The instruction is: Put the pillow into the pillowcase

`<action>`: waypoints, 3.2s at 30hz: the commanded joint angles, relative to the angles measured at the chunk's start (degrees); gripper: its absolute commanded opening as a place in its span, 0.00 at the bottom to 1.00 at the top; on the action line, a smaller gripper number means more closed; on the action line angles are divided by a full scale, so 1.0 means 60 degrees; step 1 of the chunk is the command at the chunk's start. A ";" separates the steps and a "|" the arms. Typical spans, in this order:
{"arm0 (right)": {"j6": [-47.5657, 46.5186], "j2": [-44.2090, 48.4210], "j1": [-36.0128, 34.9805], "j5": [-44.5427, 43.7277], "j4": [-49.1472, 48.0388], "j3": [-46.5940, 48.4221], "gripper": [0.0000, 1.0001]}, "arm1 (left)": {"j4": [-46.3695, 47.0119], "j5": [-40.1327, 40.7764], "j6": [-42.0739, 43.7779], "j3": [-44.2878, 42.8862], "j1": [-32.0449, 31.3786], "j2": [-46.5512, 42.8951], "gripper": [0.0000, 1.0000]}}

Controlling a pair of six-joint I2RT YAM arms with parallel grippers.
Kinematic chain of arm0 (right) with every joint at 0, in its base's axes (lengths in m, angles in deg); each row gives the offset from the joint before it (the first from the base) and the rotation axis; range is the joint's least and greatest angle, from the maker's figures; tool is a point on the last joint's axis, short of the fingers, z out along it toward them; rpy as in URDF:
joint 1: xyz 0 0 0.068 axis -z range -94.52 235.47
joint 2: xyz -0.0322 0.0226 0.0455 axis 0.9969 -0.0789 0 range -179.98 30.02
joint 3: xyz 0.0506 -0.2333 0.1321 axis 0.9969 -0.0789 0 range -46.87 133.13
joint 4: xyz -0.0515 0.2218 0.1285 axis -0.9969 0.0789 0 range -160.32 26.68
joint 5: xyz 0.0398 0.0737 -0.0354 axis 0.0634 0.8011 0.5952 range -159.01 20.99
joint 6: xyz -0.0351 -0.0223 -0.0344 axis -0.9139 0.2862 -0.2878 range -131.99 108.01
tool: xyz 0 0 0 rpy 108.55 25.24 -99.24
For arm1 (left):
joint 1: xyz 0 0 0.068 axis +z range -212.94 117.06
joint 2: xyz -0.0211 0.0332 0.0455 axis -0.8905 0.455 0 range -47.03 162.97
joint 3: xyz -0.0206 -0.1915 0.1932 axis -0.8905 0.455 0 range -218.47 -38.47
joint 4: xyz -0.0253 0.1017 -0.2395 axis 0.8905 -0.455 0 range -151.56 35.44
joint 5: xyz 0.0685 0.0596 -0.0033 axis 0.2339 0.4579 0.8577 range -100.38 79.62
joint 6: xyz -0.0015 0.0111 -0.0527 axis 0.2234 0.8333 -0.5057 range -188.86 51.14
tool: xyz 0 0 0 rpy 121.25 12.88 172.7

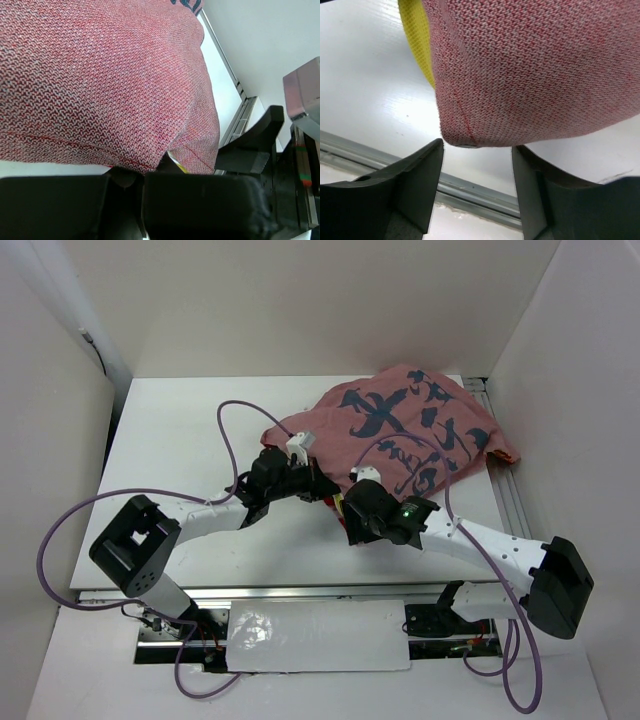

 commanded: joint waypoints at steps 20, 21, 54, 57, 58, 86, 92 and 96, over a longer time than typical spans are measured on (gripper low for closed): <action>-0.1083 0.1363 -0.0670 0.4695 -0.1936 0.1961 0.00 | 0.2682 0.0587 -0.0650 -0.0852 0.0013 0.0708 0.66; -0.1230 0.1583 -0.0670 0.5210 -0.2217 0.2166 0.00 | 0.2684 0.0586 -0.0738 -0.0852 0.0013 0.0708 0.89; -0.2008 0.0941 -0.0494 0.4218 -0.2161 0.3237 0.00 | 0.1671 0.4188 -0.0079 0.3192 0.0013 -0.3074 0.00; -0.2008 0.0941 -0.0494 0.4468 -0.2365 0.3237 0.00 | 0.1820 0.5110 -0.0313 0.2460 0.0013 -0.2195 0.00; -0.2008 0.0941 -0.0494 0.4613 -0.2366 0.3237 0.00 | 0.1704 0.5634 -0.0430 0.2270 0.0013 -0.2033 0.00; -0.2493 0.0090 -0.1153 0.6480 -0.1752 0.4704 0.00 | 0.1298 0.3967 -0.0447 -0.0152 -0.0500 0.0348 0.57; -0.2768 -0.0287 -0.1153 0.6136 -0.1619 0.3048 0.00 | -0.3009 0.4790 -0.0211 0.0260 0.0407 -0.1210 0.70; -0.3195 -0.1006 -0.1153 0.7133 -0.0817 0.2959 0.13 | -0.4726 0.4907 -0.0620 0.0612 0.1241 -0.1928 0.69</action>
